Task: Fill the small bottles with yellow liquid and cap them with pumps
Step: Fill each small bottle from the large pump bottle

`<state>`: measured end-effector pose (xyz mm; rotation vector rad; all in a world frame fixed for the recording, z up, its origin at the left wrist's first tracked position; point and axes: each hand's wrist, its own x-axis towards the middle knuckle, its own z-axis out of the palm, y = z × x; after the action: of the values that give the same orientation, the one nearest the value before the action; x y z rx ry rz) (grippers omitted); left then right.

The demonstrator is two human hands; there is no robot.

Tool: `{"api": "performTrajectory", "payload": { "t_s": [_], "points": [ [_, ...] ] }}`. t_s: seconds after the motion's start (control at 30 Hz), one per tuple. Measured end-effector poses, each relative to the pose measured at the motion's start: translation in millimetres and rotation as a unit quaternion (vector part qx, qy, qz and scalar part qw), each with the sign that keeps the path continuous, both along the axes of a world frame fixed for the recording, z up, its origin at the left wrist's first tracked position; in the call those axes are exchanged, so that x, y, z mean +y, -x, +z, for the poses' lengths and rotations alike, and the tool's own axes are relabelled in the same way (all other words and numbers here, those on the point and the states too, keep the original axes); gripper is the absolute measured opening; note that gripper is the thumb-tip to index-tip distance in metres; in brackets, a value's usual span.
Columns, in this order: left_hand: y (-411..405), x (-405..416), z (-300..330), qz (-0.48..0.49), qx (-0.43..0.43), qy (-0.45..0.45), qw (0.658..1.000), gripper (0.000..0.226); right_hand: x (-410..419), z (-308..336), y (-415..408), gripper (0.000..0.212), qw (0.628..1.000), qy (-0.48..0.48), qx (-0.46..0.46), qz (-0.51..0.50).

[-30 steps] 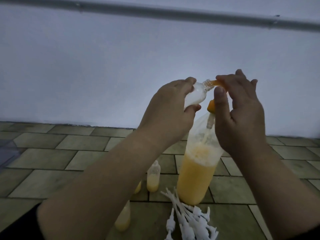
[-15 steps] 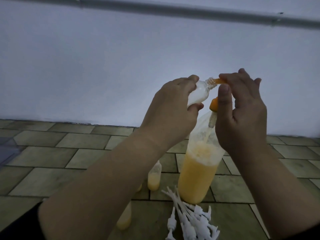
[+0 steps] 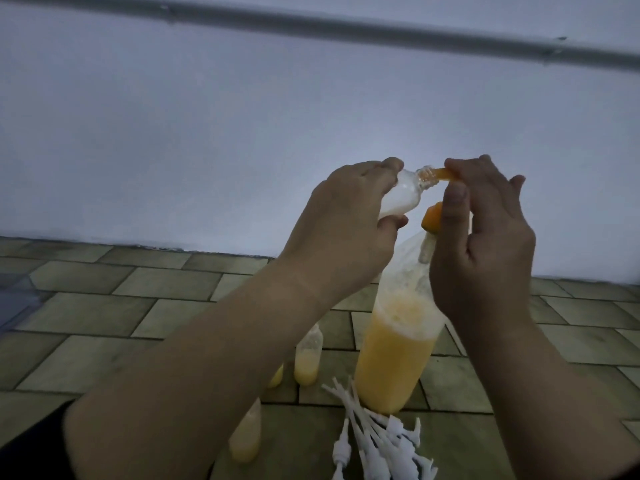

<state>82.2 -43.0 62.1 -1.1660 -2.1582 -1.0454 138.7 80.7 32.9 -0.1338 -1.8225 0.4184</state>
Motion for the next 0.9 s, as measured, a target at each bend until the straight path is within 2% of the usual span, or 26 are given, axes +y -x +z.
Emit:
{"api": "performTrajectory", "payload": {
  "t_s": [0.17, 0.3, 0.43, 0.63, 0.9],
  "points": [
    [-1.0, 1.9, -11.4, 0.002, -0.018, 0.006, 1.000, 0.052, 1.8, -16.0, 6.4, 0.040, 1.000, -0.003, -0.013, -0.010],
    [0.3, -0.4, -5.3, 0.000, -0.019, 0.017, 1.000, 0.052, 4.5, -2.8, 1.0, 0.045, 1.000, -0.008, -0.029, 0.001],
    [-1.6, -0.3, 1.1, -0.007, -0.013, 0.005, 1.000, 0.053, 5.8, 8.5, -1.9, 0.046, 1.000, -0.010, -0.004, 0.001],
    [0.3, 3.3, -13.2, 0.002, -0.030, 0.007, 1.000, 0.053, 5.7, -12.6, 7.3, 0.038, 1.000, 0.001, -0.007, -0.002],
    [-0.5, 1.2, -1.3, -0.012, -0.030, -0.012, 0.999, 0.051, 5.1, 4.1, 0.8, 0.044, 1.000, -0.001, 0.001, 0.009]
  ]
}}
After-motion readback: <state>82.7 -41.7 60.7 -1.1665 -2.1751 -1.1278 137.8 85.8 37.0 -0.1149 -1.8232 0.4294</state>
